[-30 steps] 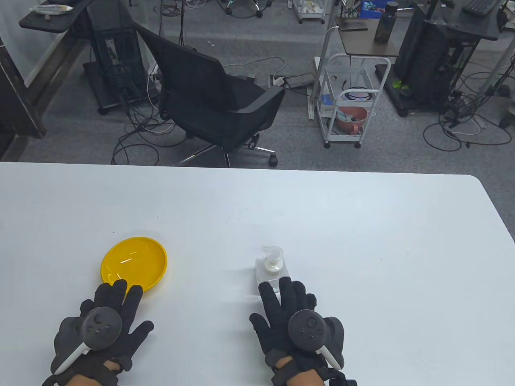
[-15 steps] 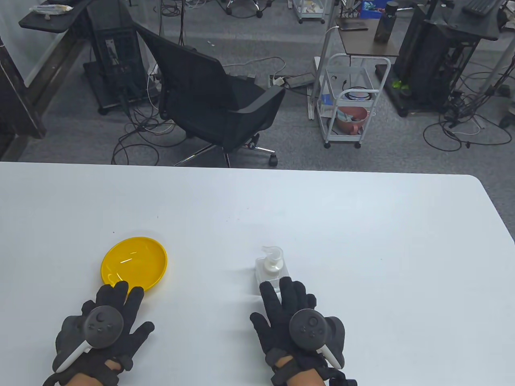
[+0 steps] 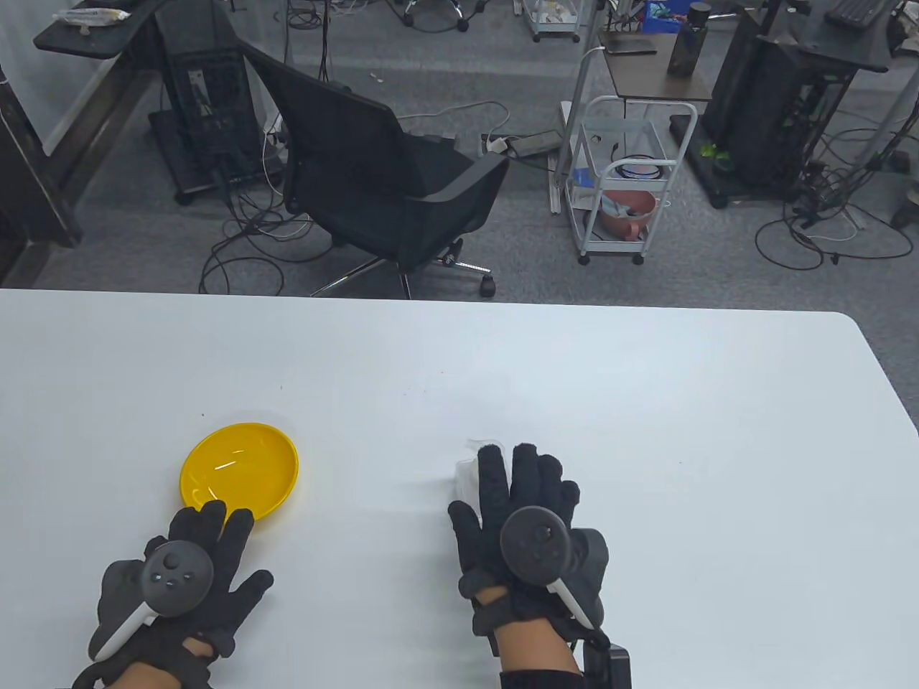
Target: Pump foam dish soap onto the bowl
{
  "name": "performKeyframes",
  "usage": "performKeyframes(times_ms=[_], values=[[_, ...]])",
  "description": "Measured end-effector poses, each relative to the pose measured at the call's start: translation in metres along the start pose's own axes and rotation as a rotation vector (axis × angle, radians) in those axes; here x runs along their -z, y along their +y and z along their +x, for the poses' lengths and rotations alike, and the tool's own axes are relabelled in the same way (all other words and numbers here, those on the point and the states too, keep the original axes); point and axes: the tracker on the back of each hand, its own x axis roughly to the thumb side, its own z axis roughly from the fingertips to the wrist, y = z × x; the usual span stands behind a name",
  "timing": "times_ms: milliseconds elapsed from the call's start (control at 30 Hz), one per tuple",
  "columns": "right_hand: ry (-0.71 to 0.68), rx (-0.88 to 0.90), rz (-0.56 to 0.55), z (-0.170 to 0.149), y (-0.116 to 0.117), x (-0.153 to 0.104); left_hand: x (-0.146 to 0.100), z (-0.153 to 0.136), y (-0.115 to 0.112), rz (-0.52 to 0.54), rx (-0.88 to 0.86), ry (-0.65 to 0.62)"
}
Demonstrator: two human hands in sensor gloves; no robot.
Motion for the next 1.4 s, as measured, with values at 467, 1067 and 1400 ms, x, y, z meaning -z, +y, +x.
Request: performKeyframes(times_ms=[467, 1067, 1400], values=[[0.192, -0.036, -0.001, -0.010, 0.031, 0.053, 0.000, -0.006, 0.005, -0.002, -0.053, 0.000], [-0.351, -0.074, 0.103, 0.031, 0.003, -0.009, 0.001, -0.007, 0.006, 0.001, -0.048, 0.011], [-0.512, -0.059, 0.167, 0.035, 0.022, -0.050, 0.001, -0.007, 0.006, 0.004, -0.041, 0.017]])
